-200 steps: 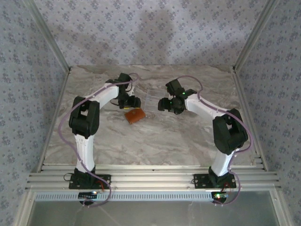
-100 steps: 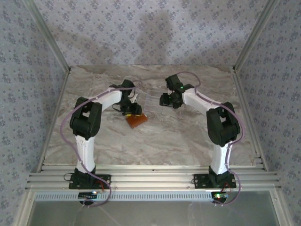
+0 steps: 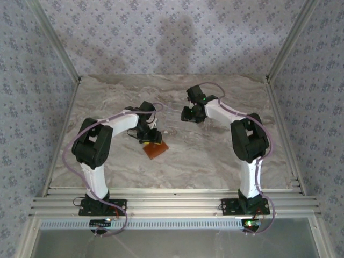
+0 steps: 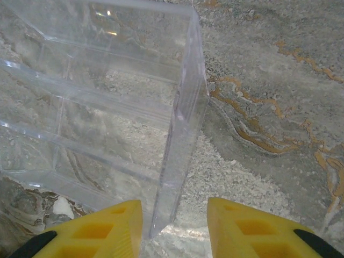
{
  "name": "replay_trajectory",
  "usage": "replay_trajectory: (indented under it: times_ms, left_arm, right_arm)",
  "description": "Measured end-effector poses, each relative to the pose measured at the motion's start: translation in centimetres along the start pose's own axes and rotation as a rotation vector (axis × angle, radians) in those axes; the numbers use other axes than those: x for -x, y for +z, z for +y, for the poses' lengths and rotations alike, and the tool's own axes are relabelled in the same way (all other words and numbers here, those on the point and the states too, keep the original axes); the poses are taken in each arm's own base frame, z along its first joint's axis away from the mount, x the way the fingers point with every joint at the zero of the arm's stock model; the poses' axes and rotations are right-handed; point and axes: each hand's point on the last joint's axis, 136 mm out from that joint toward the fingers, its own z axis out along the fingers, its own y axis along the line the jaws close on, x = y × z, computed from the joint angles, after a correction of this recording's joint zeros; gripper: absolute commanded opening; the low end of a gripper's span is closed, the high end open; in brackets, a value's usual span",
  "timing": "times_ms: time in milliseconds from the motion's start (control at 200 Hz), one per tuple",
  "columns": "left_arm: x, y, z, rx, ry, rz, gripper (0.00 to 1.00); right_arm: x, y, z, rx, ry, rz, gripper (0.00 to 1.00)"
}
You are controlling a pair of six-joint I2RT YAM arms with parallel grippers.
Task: Take the credit cards out of the card holder
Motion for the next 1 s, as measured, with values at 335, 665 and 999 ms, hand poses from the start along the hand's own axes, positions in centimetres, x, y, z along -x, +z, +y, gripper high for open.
replay_trajectory:
  times_ms: [335,665,999]
  left_arm:
    - [-1.1,-0.6,0.4,0.024,-0.037,-0.011,0.55]
    - [-0.5,-3.5,1.7,0.038,-0.076,-0.079,0.55]
    - [-1.3,-3.6,2.7,0.052,-0.094,-0.067,0.55]
  right_arm:
    - [-0.1,0.6,0.0,0.002,-0.023,0.012,0.24]
    - [0.4,0.8,0.2,0.002,-0.033,0.014,0.22]
    - [1.0,1.3,0.5,0.002,-0.054,0.014,0.19]
